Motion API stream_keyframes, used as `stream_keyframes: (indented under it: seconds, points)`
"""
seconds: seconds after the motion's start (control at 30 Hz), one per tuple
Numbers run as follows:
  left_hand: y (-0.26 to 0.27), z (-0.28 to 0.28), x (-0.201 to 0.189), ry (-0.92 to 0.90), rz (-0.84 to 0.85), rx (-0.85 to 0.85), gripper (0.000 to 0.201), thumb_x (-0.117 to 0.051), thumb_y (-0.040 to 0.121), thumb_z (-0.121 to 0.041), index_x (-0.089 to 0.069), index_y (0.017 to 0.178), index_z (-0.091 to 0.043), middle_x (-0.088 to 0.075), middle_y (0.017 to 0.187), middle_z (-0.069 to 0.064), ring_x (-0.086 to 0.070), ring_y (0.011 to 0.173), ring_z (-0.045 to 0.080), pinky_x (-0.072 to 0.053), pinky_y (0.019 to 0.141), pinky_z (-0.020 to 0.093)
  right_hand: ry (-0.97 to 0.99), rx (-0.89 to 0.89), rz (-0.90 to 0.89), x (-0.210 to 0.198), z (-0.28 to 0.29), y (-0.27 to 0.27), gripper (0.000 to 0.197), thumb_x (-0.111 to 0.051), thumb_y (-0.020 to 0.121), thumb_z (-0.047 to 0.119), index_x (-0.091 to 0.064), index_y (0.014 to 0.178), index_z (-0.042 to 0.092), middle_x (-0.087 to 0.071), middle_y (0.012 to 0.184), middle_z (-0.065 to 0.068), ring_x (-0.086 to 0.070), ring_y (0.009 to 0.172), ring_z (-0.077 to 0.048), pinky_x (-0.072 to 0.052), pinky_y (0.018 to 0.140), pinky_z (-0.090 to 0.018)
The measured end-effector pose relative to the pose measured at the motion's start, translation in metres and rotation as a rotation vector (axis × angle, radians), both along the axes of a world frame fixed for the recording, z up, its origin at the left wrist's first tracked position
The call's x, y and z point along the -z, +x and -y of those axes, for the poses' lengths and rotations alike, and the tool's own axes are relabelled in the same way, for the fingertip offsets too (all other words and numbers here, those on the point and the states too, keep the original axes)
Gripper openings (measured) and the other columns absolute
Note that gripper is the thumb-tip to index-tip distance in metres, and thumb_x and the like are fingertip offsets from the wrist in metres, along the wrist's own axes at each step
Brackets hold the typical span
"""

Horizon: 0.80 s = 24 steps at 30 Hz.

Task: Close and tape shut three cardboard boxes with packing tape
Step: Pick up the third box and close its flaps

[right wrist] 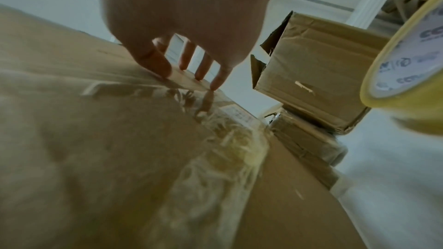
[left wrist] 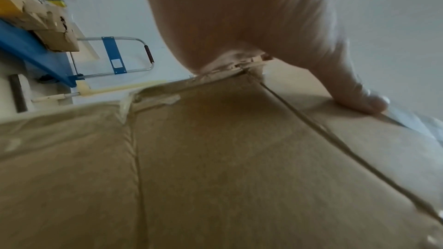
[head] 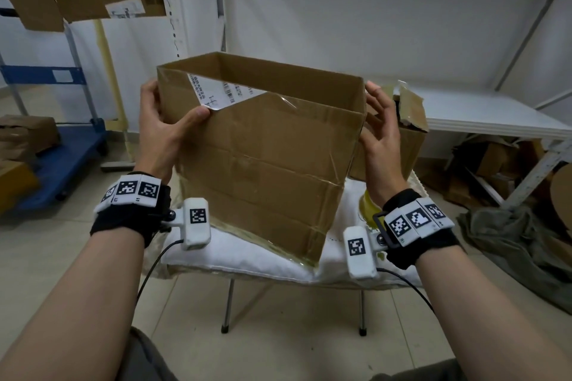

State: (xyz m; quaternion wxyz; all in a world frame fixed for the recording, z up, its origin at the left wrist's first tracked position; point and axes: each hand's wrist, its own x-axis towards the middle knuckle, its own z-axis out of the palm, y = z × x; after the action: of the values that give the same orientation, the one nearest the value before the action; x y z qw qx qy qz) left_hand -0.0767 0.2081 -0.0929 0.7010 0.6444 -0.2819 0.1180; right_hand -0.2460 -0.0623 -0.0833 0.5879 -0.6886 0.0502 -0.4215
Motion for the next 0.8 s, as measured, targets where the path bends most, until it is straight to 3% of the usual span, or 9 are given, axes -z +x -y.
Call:
stream_keyframes:
  seconds: [0.1,0.17,0.27,0.33,0.4,0.47,0.57,0.67,0.8]
  points:
    - [-0.002,0.002,0.000,-0.015,-0.001,0.028,0.098,-0.080,0.063,-0.067,-0.035,0.141,-0.030,-0.053,0.136,-0.004,-0.057,0.122,0.010,-0.053,0.095,0.029,0.024,-0.081,0.011,-0.002,-0.005,-0.003,0.047,-0.050,0.101,0.033,-0.049,0.147,0.034,-0.050,0.151,0.002,-0.050,0.138,-0.015,-0.044,0.112,-0.055]
    - [-0.004,0.003,0.000,-0.025,0.018,0.047,0.096,-0.078,0.065,-0.068,-0.033,0.144,-0.036,-0.049,0.142,-0.002,-0.055,0.125,0.012,-0.053,0.097,0.030,-0.014,-0.111,-0.047,-0.001,-0.005,-0.002,0.052,-0.052,0.096,0.060,-0.051,0.144,0.041,-0.049,0.153,0.001,-0.049,0.139,-0.022,-0.044,0.110,-0.059]
    - [-0.007,0.007,-0.003,-0.051,0.058,0.044,0.092,-0.076,0.074,-0.056,-0.027,0.150,-0.038,-0.041,0.147,-0.001,-0.053,0.128,0.016,-0.053,0.097,0.032,-0.042,-0.155,-0.095,-0.001,-0.009,0.002,0.064,-0.063,0.080,0.075,-0.056,0.137,0.047,-0.047,0.153,0.001,-0.049,0.138,-0.027,-0.049,0.105,-0.057]
    - [-0.009,0.008,-0.006,-0.059,0.075,0.038,0.083,-0.074,0.079,-0.050,-0.031,0.149,-0.035,-0.043,0.145,0.002,-0.055,0.126,0.016,-0.055,0.094,0.032,-0.061,-0.162,-0.126,0.000,-0.010,0.004,0.073,-0.066,0.066,0.084,-0.061,0.129,0.049,-0.042,0.152,0.012,-0.041,0.143,-0.020,-0.042,0.113,-0.053]
    - [-0.008,0.007,-0.007,-0.075,0.075,0.056,0.076,-0.073,0.082,-0.045,-0.036,0.146,-0.028,-0.047,0.141,0.007,-0.058,0.122,0.019,-0.056,0.091,0.033,-0.059,-0.182,-0.163,0.001,-0.011,0.004,0.074,-0.065,0.062,0.087,-0.065,0.124,0.046,-0.044,0.152,0.011,-0.040,0.143,-0.016,-0.037,0.118,-0.051]
    - [-0.006,0.004,-0.009,-0.090,0.072,0.077,0.071,-0.071,0.084,-0.041,-0.040,0.144,-0.020,-0.050,0.136,0.006,-0.061,0.119,0.018,-0.056,0.090,0.032,-0.043,-0.216,-0.216,0.002,-0.010,0.003,0.054,-0.066,0.074,0.077,-0.068,0.116,0.043,-0.055,0.145,0.000,-0.050,0.137,-0.021,-0.039,0.116,-0.052]
    - [-0.001,-0.002,-0.011,-0.106,0.066,0.088,0.063,-0.068,0.086,-0.041,-0.046,0.139,-0.014,-0.055,0.130,0.002,-0.062,0.117,0.018,-0.055,0.092,0.034,-0.061,-0.235,-0.328,0.003,-0.005,0.002,0.012,-0.051,0.104,0.030,-0.063,0.103,0.030,-0.067,0.109,0.002,-0.066,0.106,-0.016,-0.053,0.101,-0.041]
    - [0.003,-0.004,-0.015,-0.131,0.034,0.050,0.050,-0.057,0.093,-0.053,-0.058,0.129,-0.019,-0.058,0.132,0.009,-0.059,0.121,0.026,-0.052,0.099,0.044,-0.105,-0.208,-0.393,0.002,-0.003,0.002,0.028,-0.044,0.106,0.007,-0.061,0.089,0.022,-0.063,0.086,0.004,-0.062,0.079,-0.008,-0.052,0.076,-0.024]
    - [-0.001,0.003,-0.027,-0.161,-0.025,-0.050,0.035,-0.047,0.095,-0.054,-0.067,0.109,-0.029,-0.065,0.116,-0.003,-0.060,0.113,0.015,-0.047,0.100,0.039,-0.150,-0.169,-0.437,0.001,-0.001,0.003,0.035,-0.044,0.105,0.001,-0.058,0.077,0.017,-0.058,0.078,-0.001,-0.056,0.078,-0.020,-0.046,0.078,-0.035]
